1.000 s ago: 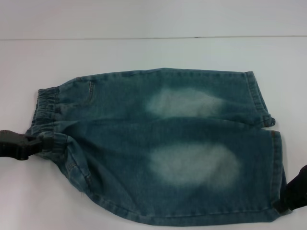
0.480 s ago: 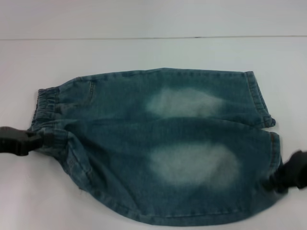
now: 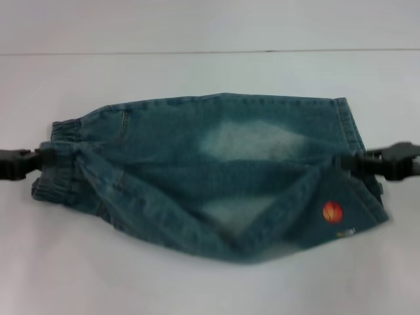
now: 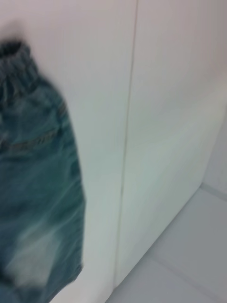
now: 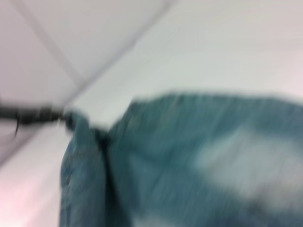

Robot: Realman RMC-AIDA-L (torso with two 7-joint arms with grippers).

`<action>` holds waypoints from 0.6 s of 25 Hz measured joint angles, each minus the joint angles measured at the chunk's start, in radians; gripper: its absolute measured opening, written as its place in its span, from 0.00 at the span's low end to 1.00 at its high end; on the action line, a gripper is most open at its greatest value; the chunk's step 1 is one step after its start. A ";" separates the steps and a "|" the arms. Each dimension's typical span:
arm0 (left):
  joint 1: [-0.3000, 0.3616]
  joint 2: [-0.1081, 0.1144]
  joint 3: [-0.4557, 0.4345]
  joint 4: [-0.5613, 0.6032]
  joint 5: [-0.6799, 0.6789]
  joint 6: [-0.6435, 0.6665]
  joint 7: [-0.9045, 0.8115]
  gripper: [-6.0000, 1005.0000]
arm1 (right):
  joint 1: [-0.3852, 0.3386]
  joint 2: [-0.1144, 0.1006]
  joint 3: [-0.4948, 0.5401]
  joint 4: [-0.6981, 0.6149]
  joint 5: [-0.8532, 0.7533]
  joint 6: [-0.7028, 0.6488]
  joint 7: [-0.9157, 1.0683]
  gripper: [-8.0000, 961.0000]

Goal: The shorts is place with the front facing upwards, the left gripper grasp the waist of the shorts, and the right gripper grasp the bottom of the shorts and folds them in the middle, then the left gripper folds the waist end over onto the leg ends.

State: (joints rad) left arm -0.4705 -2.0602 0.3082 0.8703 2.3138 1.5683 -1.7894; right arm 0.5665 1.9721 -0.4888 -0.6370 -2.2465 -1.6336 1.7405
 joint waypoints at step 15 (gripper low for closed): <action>0.002 -0.099 0.018 -0.010 -0.125 -0.353 0.035 0.05 | 0.013 0.098 0.032 0.171 0.359 0.532 -0.266 0.05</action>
State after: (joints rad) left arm -0.4685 -2.1589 0.3263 0.8608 2.1887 1.2158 -1.7545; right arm 0.5792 2.0704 -0.4564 -0.4662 -1.8878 -1.1019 1.4743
